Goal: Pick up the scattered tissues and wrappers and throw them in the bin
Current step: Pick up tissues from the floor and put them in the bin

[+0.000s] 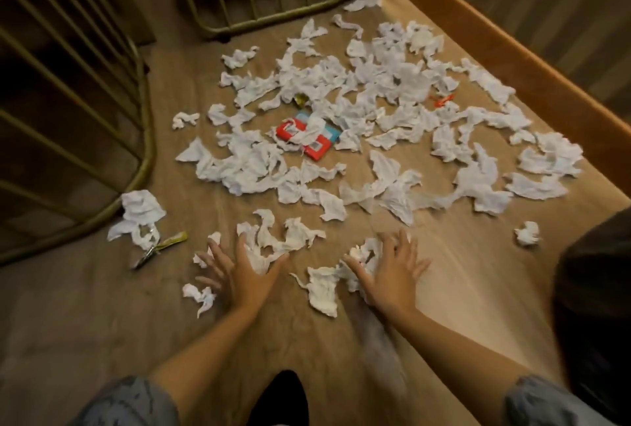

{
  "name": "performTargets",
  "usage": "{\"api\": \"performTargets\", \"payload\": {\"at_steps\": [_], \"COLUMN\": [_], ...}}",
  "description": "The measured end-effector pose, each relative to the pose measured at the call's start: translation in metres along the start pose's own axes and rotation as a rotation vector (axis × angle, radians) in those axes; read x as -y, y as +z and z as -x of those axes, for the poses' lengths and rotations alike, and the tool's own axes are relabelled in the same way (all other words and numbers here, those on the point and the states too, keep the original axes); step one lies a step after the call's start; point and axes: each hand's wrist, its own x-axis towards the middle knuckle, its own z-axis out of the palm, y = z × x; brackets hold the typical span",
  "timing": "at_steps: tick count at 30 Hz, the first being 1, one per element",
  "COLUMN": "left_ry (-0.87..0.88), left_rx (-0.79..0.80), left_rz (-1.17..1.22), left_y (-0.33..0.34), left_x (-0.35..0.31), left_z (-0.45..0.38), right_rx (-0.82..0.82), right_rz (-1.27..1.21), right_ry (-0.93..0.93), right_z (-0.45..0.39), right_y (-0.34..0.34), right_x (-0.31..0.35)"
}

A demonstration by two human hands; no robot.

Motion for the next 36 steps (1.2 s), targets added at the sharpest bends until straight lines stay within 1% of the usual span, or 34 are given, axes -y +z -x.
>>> {"api": "performTargets", "payload": {"at_steps": [3,8,11,13,14,16,18,21,23,25,28,30,31,33,36], "left_ry": [0.007,0.171,0.349,0.455,0.474,0.482,0.456,0.42,0.397,0.334,0.15,0.074,0.031,-0.016,0.069], "left_rx": [0.037,0.08,0.028,0.016,0.034,0.066,0.082,0.059,0.013,-0.058,-0.146,-0.246,-0.268,-0.227,-0.064], "left_rz": [0.086,0.264,0.281,0.282,0.277,0.272,0.339,0.485,0.519,0.492,0.395,0.317,0.297,0.262,0.279], "left_y": [0.006,0.027,0.042,0.044,0.044,0.04,0.033,0.016,0.001,-0.017,-0.043,-0.052,-0.053,-0.054,-0.051], "left_x": [0.001,-0.022,-0.027,-0.025,-0.023,-0.016,-0.01,-0.003,0.006,0.016,0.032,0.049,0.061,0.084,0.109], "left_z": [-0.02,-0.031,-0.034,-0.029,-0.026,-0.019,-0.012,-0.007,-0.009,-0.013,-0.023,-0.029,-0.033,-0.034,-0.02], "right_rx": [0.1,0.234,0.201,0.207,0.21,0.203,0.182,0.142,0.116,0.114,0.152,0.153,0.151,0.167,0.224], "right_rz": [0.042,0.056,0.064,0.017,-0.029,-0.141,-0.234,-0.342,-0.369,-0.39,-0.471,-0.534,-0.541,-0.481,-0.37], "right_ry": [-0.175,-0.483,-0.707,-0.802,-0.821,-0.8,-0.749,-0.645,-0.611,-0.603,-0.578,-0.575,-0.57,-0.541,-0.507], "right_z": [0.007,0.016,0.018,0.019,0.018,0.017,0.015,0.008,-0.001,-0.011,-0.025,-0.03,-0.032,-0.038,-0.047], "right_y": [0.014,0.032,0.045,0.051,0.052,0.051,0.046,0.039,0.035,0.033,0.033,0.035,0.037,0.047,0.075], "right_x": [0.007,0.014,0.002,-0.009,-0.013,-0.018,-0.019,-0.011,0.002,0.021,0.058,0.087,0.102,0.13,0.167]}}
